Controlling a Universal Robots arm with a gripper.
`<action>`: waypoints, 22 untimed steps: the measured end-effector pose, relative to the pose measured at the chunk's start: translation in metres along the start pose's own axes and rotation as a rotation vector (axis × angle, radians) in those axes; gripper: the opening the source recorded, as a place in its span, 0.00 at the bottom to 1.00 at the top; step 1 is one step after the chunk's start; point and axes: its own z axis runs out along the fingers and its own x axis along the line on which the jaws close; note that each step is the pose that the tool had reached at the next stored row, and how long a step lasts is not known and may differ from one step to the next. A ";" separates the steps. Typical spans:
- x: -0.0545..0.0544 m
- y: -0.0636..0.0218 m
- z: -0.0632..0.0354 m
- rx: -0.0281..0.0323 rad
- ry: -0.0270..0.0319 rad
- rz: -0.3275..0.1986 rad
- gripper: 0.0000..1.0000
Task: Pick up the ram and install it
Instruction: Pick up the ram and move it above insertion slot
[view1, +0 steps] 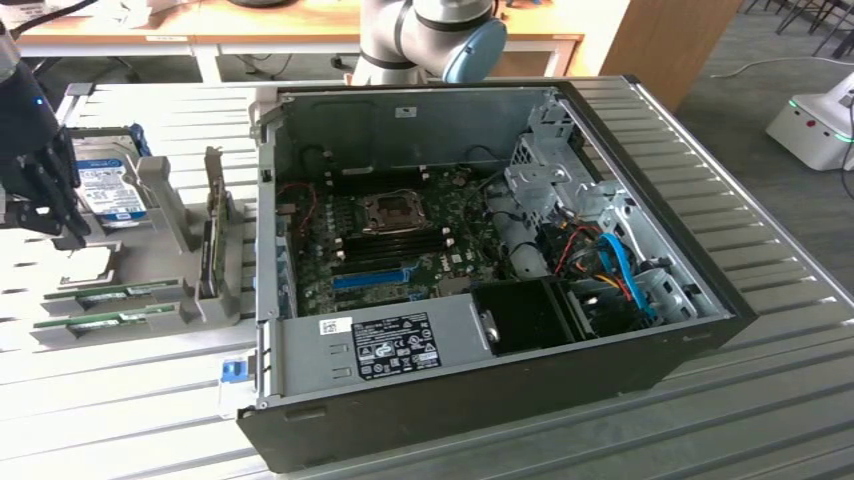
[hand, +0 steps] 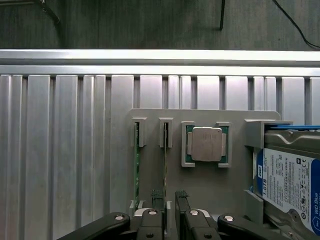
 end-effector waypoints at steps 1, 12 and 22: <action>0.000 0.0000 0.0015 0.0000 0.0000 0.000 0.24; 0.000 -0.0006 0.0180 0.0000 0.0000 0.000 0.24; -0.001 -0.0011 0.0336 -0.0001 0.0001 0.000 0.24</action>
